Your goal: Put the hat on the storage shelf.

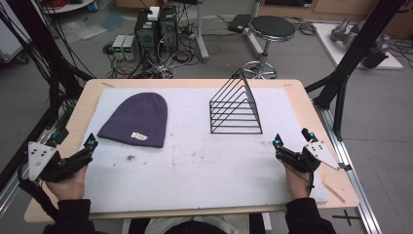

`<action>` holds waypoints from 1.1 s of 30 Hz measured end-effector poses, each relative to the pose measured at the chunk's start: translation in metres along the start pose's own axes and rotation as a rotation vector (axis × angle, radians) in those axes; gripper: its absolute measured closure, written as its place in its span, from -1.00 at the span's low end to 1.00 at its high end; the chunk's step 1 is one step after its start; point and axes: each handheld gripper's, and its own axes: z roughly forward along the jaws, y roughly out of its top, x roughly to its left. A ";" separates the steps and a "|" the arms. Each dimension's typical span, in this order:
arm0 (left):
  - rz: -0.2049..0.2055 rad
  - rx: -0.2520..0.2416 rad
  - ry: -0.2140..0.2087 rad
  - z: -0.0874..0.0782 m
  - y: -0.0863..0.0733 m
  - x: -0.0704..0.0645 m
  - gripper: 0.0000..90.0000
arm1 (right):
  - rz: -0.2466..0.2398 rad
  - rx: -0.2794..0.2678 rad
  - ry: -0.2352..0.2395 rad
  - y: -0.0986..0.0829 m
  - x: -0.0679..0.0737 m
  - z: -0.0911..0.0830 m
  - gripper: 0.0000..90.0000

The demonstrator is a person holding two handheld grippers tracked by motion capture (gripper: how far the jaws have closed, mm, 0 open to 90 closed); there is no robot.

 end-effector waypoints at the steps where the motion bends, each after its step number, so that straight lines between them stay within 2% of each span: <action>1: 0.006 -0.002 -0.005 0.000 0.011 0.003 -0.56 | 0.000 0.001 0.001 0.000 0.000 0.000 -0.96; 2: 0.006 -0.002 -0.005 0.000 0.011 0.003 -0.56 | -0.003 0.002 0.002 0.000 0.000 0.000 -0.96; 5: 0.011 -0.013 -0.009 0.002 0.028 0.009 -0.56 | 0.000 0.004 0.005 0.000 0.000 0.000 -0.96; 12: 0.022 -0.028 -0.046 0.012 0.063 0.022 -0.56 | -0.004 0.009 0.013 0.000 0.001 0.001 -0.96; 16: -0.001 -0.025 -0.083 0.024 0.074 0.028 -0.56 | -0.007 0.012 0.014 -0.001 0.001 0.001 -0.96; 17: 0.011 -0.013 -0.085 0.031 0.079 0.027 -0.56 | -0.008 0.012 0.015 -0.001 0.001 0.002 -0.96; 18: 0.011 -0.013 -0.085 0.031 0.079 0.027 -0.56 | -0.010 0.011 0.016 -0.001 0.001 0.002 -0.96; 21: 0.035 -0.005 -0.104 0.047 0.089 0.020 -0.56 | -0.011 0.015 0.016 -0.001 0.001 0.002 -0.96; 22: 0.035 -0.005 -0.104 0.047 0.089 0.020 -0.56 | -0.011 0.015 0.016 -0.001 0.001 0.002 -0.96; 27: 0.049 -0.025 -0.151 0.070 0.106 0.003 -0.56 | -0.012 0.020 0.015 -0.001 0.001 0.002 -0.96; 28: 0.060 -0.010 -0.170 0.082 0.112 -0.002 -0.56 | -0.015 0.018 0.018 -0.001 0.001 0.002 -0.96; 29: 0.060 -0.010 -0.170 0.082 0.112 -0.002 -0.56 | -0.012 0.019 0.022 -0.001 0.001 0.002 -0.96; 32: 0.069 0.036 -0.195 0.101 0.114 -0.007 -0.56 | -0.020 0.030 0.031 -0.002 0.002 0.003 -0.96; 33: 0.085 0.066 -0.209 0.115 0.114 -0.011 -0.56 | -0.022 0.030 0.033 -0.002 0.002 0.003 -0.96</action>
